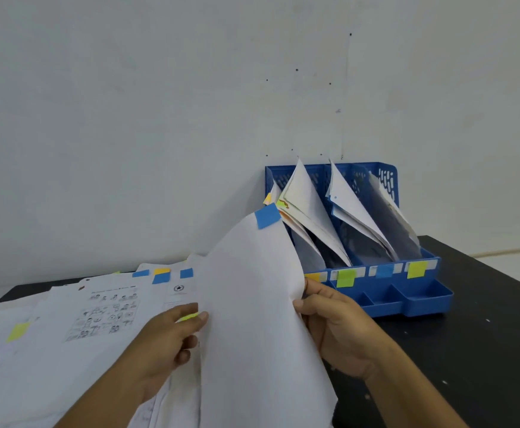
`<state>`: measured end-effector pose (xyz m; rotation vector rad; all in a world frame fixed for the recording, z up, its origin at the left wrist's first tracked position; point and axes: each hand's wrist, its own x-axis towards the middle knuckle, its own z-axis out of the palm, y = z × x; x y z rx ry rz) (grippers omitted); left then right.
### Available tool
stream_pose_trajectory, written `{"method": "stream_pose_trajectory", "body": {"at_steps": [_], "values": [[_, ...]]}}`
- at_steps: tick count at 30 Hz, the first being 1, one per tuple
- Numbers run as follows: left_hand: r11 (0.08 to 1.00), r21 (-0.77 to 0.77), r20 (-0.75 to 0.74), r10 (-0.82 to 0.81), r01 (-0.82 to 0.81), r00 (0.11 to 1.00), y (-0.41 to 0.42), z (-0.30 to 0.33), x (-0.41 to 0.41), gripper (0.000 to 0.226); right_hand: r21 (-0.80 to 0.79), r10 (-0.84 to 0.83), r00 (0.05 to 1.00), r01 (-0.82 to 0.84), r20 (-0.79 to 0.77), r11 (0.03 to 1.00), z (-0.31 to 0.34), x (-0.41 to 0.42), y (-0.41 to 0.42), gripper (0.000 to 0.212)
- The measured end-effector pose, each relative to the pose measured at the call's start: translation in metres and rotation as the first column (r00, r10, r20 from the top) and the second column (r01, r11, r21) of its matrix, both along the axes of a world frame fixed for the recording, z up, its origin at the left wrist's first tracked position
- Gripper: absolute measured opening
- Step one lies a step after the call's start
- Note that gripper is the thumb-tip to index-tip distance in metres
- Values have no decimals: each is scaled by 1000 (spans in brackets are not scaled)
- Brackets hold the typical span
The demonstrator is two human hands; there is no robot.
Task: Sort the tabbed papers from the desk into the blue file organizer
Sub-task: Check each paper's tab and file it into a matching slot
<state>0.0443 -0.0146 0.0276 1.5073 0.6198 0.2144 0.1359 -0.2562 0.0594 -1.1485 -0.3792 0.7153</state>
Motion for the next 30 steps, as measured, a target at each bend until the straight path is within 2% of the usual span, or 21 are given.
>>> {"method": "stream_pose_trajectory", "body": {"at_steps": [2,5,8,11,15,19,22,26,30], "values": [[998,68,53,4,-8,999,-3,0,1,23,-36,-17,998,20,61,999,5,2,-7,26],[976,206,156,41,-73,987,-10,11,-1,15,-140,-70,981,96,180,986,13,6,-19,32],[945,307,240,35,-110,970,-15,25,0,15,-246,-104,928,201,359,948,24,8,-29,24],[928,329,345,54,-175,937,-21,41,4,16,-318,-160,863,340,480,885,32,10,-42,14],[922,351,391,15,-164,920,-37,61,16,15,-331,-195,785,453,588,828,41,13,-63,15],[929,336,438,-5,-158,899,-57,75,39,13,-191,-386,692,602,610,776,58,24,-95,15],[938,282,486,41,-201,873,-75,88,57,10,-42,-595,556,750,580,660,78,36,-124,23],[950,240,521,46,-198,852,-101,100,83,11,191,-833,347,867,431,460,118,46,-156,24],[969,231,504,-45,-85,862,-133,105,109,16,328,-891,155,892,426,312,148,56,-165,16]]}}
